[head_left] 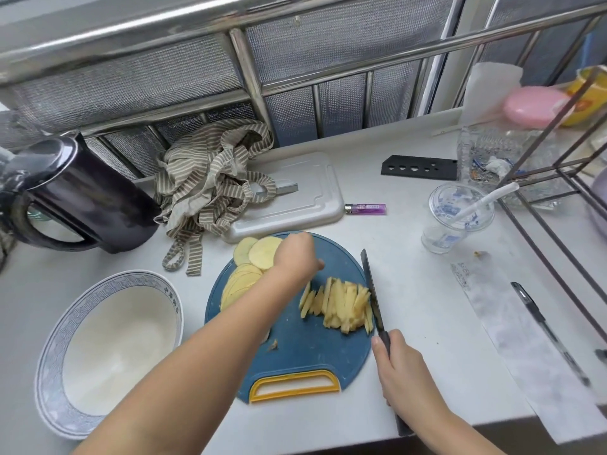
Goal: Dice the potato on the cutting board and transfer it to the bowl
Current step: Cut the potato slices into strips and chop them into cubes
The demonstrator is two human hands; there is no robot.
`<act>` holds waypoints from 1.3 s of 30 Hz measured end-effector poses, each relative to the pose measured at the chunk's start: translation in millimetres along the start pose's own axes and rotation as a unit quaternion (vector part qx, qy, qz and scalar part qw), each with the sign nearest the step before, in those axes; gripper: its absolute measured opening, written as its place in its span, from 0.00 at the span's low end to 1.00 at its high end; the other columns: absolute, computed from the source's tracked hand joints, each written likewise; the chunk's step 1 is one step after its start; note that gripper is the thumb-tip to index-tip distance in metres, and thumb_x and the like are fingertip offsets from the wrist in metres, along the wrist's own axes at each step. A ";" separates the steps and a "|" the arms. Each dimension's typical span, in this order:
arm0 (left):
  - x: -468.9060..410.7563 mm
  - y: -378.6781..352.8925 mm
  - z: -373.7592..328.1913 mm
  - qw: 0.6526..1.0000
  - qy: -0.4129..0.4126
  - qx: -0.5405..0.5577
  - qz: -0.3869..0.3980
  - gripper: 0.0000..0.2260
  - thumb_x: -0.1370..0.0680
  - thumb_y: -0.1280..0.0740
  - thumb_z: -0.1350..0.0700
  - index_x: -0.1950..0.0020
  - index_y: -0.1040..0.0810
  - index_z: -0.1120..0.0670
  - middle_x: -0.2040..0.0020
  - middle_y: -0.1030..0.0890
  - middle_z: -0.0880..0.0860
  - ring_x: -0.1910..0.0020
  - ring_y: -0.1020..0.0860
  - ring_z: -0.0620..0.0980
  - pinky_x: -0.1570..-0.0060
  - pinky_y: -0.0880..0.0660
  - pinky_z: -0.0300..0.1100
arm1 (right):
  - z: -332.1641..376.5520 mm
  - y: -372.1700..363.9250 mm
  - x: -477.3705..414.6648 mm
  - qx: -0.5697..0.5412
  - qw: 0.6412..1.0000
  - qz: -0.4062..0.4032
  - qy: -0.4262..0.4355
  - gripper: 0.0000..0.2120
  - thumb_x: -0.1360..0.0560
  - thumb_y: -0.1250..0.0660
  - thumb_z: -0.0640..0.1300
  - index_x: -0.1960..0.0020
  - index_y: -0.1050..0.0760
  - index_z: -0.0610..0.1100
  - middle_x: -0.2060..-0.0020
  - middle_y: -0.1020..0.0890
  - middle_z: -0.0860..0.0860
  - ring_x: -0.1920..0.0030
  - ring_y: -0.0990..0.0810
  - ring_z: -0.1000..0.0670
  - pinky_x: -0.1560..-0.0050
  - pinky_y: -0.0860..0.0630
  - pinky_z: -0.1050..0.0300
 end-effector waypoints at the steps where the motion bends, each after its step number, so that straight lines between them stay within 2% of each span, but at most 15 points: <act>1: 6.3 -3.9 5.6 1.000 0.009 -0.005 0.008 0.18 0.25 0.31 0.56 0.67 0.38 0.57 0.62 0.27 0.56 0.56 0.23 0.56 0.64 0.32 0.43 | 1.0 -2.8 0.4 0.003 1.000 0.006 -0.003 0.13 0.18 0.48 0.53 0.57 0.37 0.47 0.65 0.23 0.47 0.67 0.23 0.47 0.64 0.24 0.50; 3: 18.4 -14.7 16.4 1.000 0.027 -0.004 0.011 0.18 0.24 0.31 0.57 0.67 0.37 0.58 0.59 0.23 0.58 0.54 0.22 0.57 0.62 0.30 0.44 | 4.1 -10.1 2.1 0.000 1.000 0.020 -0.008 0.12 0.18 0.47 0.53 0.56 0.39 0.47 0.64 0.23 0.46 0.66 0.22 0.45 0.63 0.23 0.48; 6: 29.6 -29.7 29.2 0.999 0.048 0.025 -0.001 0.14 0.23 0.34 0.60 0.67 0.32 0.59 0.60 0.21 0.58 0.56 0.21 0.58 0.59 0.26 0.47 | 8.7 -21.0 4.0 -0.016 0.999 0.035 -0.018 0.12 0.18 0.47 0.53 0.56 0.41 0.47 0.65 0.23 0.43 0.65 0.22 0.42 0.64 0.23 0.45; 8: 33.2 -38.3 33.7 0.997 0.050 0.053 -0.020 0.13 0.22 0.37 0.61 0.67 0.30 0.59 0.64 0.22 0.58 0.58 0.21 0.57 0.62 0.28 0.46 | 10.7 -26.4 4.3 -0.040 0.998 0.039 -0.029 0.12 0.18 0.48 0.52 0.56 0.42 0.47 0.66 0.23 0.41 0.68 0.22 0.43 0.69 0.23 0.47; 10: 39.2 -44.5 33.2 0.994 0.042 0.093 -0.033 0.13 0.20 0.39 0.60 0.65 0.28 0.60 0.67 0.25 0.57 0.60 0.23 0.57 0.64 0.32 0.45 | 12.7 -32.9 6.4 -0.069 0.995 0.048 -0.044 0.12 0.18 0.49 0.52 0.56 0.42 0.47 0.66 0.25 0.41 0.71 0.24 0.45 0.74 0.24 0.53; 12: 43.3 -47.8 31.6 0.991 0.029 0.123 -0.044 0.13 0.20 0.40 0.59 0.61 0.23 0.62 0.62 0.22 0.59 0.60 0.24 0.57 0.64 0.35 0.42 | 16.0 -42.0 9.0 -0.101 0.992 0.055 -0.057 0.12 0.18 0.48 0.51 0.55 0.42 0.45 0.65 0.26 0.41 0.73 0.24 0.46 0.73 0.23 0.52; 14: 47.3 -47.5 31.2 0.989 0.012 0.133 -0.059 0.14 0.20 0.40 0.59 0.63 0.24 0.61 0.65 0.24 0.57 0.64 0.28 0.54 0.65 0.38 0.40 | 21.3 -52.4 11.9 -0.128 0.988 0.062 -0.066 0.12 0.18 0.48 0.51 0.54 0.41 0.44 0.65 0.26 0.40 0.74 0.24 0.46 0.72 0.21 0.49; 19: 52.7 -49.4 35.2 0.984 -0.014 0.169 -0.053 0.13 0.20 0.40 0.60 0.62 0.23 0.64 0.68 0.25 0.55 0.66 0.29 0.53 0.66 0.37 0.44 | 32.2 -59.2 15.3 -0.216 0.972 0.061 -0.073 0.11 0.17 0.47 0.48 0.52 0.40 0.41 0.68 0.26 0.40 0.76 0.25 0.46 0.70 0.22 0.47; 21: 55.9 -50.2 38.6 0.979 -0.019 0.198 -0.049 0.12 0.20 0.41 0.61 0.59 0.22 0.63 0.65 0.22 0.56 0.64 0.26 0.55 0.64 0.31 0.45 | 29.4 -53.3 16.0 -0.226 0.970 0.060 -0.072 0.11 0.17 0.47 0.48 0.52 0.39 0.41 0.68 0.26 0.40 0.76 0.26 0.47 0.71 0.22 0.48; 24: 62.8 -48.8 38.1 0.974 -0.012 0.219 -0.060 0.12 0.19 0.41 0.59 0.48 0.20 0.63 0.53 0.17 0.60 0.52 0.21 0.58 0.52 0.26 0.49 | 25.6 -41.9 16.1 -0.227 0.969 0.064 -0.067 0.11 0.17 0.47 0.48 0.52 0.38 0.41 0.68 0.26 0.41 0.75 0.26 0.48 0.72 0.22 0.51; 26: 66.7 -53.3 33.2 0.971 0.004 0.229 -0.065 0.14 0.18 0.40 0.53 0.38 0.23 0.60 0.44 0.19 0.57 0.44 0.22 0.56 0.45 0.26 0.48 | 24.6 -33.2 14.4 -0.238 0.967 0.069 -0.061 0.11 0.17 0.47 0.48 0.51 0.37 0.41 0.69 0.26 0.42 0.75 0.26 0.47 0.72 0.22 0.53; 28: 70.5 -63.9 26.9 0.973 0.013 0.223 -0.066 0.22 0.20 0.38 0.46 0.31 0.30 0.58 0.36 0.23 0.55 0.37 0.26 0.54 0.39 0.29 0.47 | 24.7 -25.0 12.5 -0.250 0.963 0.078 -0.060 0.11 0.17 0.46 0.48 0.52 0.36 0.41 0.70 0.26 0.43 0.75 0.26 0.47 0.73 0.23 0.53; 33: 80.0 -84.5 10.5 0.979 0.023 0.176 -0.106 0.39 0.27 0.32 0.37 0.25 0.42 0.57 0.30 0.33 0.55 0.31 0.37 0.55 0.33 0.38 0.46 | 21.5 -4.5 0.4 -0.248 0.964 0.094 -0.029 0.11 0.17 0.45 0.47 0.52 0.33 0.39 0.72 0.27 0.45 0.76 0.27 0.47 0.73 0.25 0.53; 36: 84.3 -98.6 2.7 0.976 0.042 0.171 -0.127 0.48 0.30 0.30 0.35 0.22 0.52 0.57 0.26 0.41 0.54 0.28 0.43 0.54 0.28 0.45 0.48 | 15.9 16.5 -13.4 -0.128 0.988 0.073 0.037 0.13 0.18 0.44 0.48 0.56 0.31 0.41 0.72 0.24 0.46 0.75 0.25 0.49 0.69 0.24 0.50; 39: 83.8 -111.9 -0.7 0.970 0.053 0.186 -0.144 0.49 0.30 0.30 0.37 0.21 0.54 0.56 0.24 0.46 0.54 0.26 0.48 0.53 0.26 0.51 0.48 | 10.2 39.9 -26.6 -0.003 0.994 0.026 0.110 0.14 0.19 0.41 0.49 0.62 0.32 0.45 0.73 0.25 0.48 0.73 0.27 0.50 0.68 0.30 0.53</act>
Point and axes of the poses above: each hand's wrist, its own x-axis away from the middle knuckle, its own y-axis out of the back of the hand, z = x × y, the point moved 5 cm from there along -x, towards the middle knuckle
